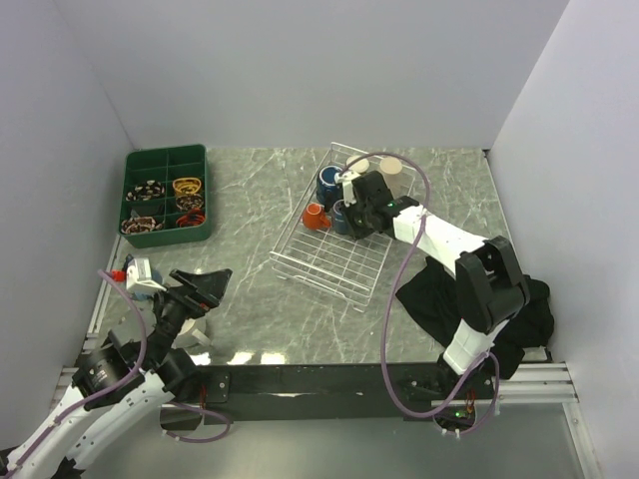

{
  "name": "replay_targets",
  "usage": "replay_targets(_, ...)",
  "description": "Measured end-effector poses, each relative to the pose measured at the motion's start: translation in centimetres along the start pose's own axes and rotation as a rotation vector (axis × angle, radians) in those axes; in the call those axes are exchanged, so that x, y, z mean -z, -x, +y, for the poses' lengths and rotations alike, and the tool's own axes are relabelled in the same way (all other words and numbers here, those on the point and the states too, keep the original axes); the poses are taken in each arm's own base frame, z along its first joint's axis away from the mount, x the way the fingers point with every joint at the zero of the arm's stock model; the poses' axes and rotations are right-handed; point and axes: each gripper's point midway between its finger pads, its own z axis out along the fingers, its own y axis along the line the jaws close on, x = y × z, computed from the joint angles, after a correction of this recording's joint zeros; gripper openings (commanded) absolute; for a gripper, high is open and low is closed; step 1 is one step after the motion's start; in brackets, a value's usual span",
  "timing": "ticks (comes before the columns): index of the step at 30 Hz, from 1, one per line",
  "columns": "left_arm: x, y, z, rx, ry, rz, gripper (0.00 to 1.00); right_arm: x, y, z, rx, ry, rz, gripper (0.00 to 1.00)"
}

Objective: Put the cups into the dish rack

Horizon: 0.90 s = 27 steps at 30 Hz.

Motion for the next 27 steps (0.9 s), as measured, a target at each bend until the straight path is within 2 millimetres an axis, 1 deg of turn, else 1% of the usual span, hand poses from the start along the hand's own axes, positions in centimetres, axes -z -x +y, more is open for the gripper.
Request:
replay_targets(4, 0.0, -0.2, 0.3, 0.008, 0.011, 0.007, 0.96, -0.6, -0.5, 0.1, -0.003, 0.004, 0.022, 0.34)
replay_targets(8, 0.0, -0.3, 0.4, 0.019, 0.02, 0.012, 0.96, -0.6, -0.4, 0.1, -0.004, 0.005, 0.022, 0.55)
replay_targets(12, -0.3, -0.8, 0.8, 0.006, 0.046, 0.028, 0.96, -0.6, -0.3, 0.1, 0.005, 0.009, 0.019, 0.63)
replay_targets(13, -0.4, -1.0, 0.9, -0.002, 0.058, 0.035, 0.96, -0.6, -0.3, 0.2, 0.006, 0.011, 0.019, 0.63)
replay_targets(16, -1.0, -1.7, 1.4, -0.03, 0.101, 0.059, 0.96, -0.5, -0.3, 0.3, 0.018, 0.019, 0.016, 0.7)
replay_targets(17, -1.3, -1.9, 1.6, -0.045, 0.123, 0.071, 0.96, -0.3, -0.2, 0.3, 0.027, 0.022, 0.014, 0.75)
replay_targets(18, -1.4, -2.1, 1.8, -0.055, 0.138, 0.079, 0.96, 0.0, -0.1, 0.4, 0.037, 0.026, 0.009, 0.77)
replay_targets(19, -1.6, -2.2, 1.9, -0.07, 0.162, 0.088, 0.96, 0.4, 0.1, 0.4, 0.048, 0.031, 0.005, 0.8)
replay_targets(20, -1.8, -2.3, 2.0, -0.083, 0.181, 0.095, 0.96, 1.2, 0.4, 0.5, 0.071, 0.037, -0.009, 0.84)
replay_targets(22, -2.2, -2.4, 2.2, -0.108, 0.22, 0.109, 0.96, 2.5, 1.0, 0.6, 0.107, 0.047, -0.037, 0.87)
replay_targets(23, -2.4, -2.5, 2.4, -0.122, 0.242, 0.117, 0.96, 3.5, 1.4, 0.7, 0.133, 0.055, -0.059, 0.91)
replay_targets(27, -3.1, -3.1, 3.3, -0.173, 0.328, 0.147, 0.96, 8.4, 2.7, 1.1, 0.224, 0.101, -0.18, 0.95)
